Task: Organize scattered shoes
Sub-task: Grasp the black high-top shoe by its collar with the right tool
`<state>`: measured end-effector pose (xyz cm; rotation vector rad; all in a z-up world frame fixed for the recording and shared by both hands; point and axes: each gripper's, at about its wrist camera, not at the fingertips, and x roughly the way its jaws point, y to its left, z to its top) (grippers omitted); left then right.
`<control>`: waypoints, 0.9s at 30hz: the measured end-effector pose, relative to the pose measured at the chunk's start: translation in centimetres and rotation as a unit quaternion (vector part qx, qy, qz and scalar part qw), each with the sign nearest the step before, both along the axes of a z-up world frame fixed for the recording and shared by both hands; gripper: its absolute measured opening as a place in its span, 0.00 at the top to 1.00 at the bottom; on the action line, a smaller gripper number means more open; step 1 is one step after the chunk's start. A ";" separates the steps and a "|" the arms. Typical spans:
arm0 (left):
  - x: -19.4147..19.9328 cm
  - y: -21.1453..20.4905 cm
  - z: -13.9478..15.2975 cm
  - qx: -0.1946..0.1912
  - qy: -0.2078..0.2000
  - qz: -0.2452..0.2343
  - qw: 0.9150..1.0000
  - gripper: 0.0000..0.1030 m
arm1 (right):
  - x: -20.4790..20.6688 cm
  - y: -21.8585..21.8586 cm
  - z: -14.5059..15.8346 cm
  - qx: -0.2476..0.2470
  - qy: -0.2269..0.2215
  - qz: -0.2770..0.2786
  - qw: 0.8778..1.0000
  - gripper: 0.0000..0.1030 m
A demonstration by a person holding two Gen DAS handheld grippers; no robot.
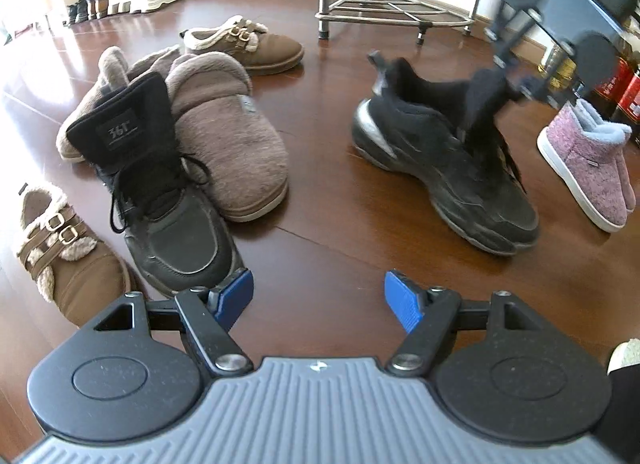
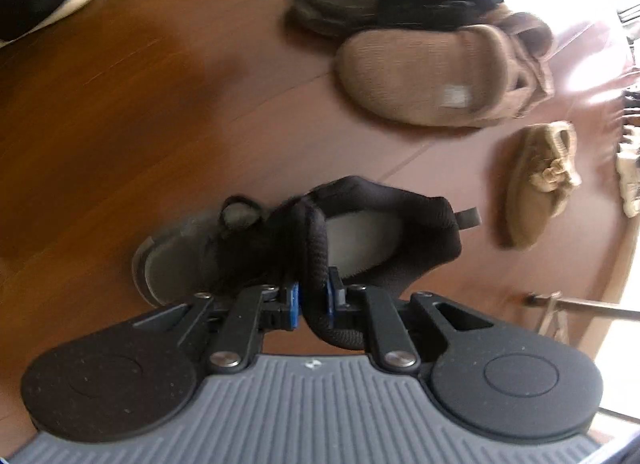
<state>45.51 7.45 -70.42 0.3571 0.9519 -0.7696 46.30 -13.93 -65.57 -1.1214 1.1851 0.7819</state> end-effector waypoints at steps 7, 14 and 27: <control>-0.3 -1.4 -0.2 -0.013 0.010 -0.035 0.999 0.28 | -7.7 -1.4 0.9 0.143 -0.224 -0.323 0.909 0.09; -2.0 -3.8 0.3 -0.007 0.003 -0.108 0.994 0.28 | -11.1 -3.3 -3.4 0.273 -0.233 -0.566 0.742 0.11; -4.4 -5.2 0.4 0.009 0.008 -0.160 0.987 0.28 | -6.1 -2.0 -9.2 0.225 -0.277 -0.557 0.750 0.19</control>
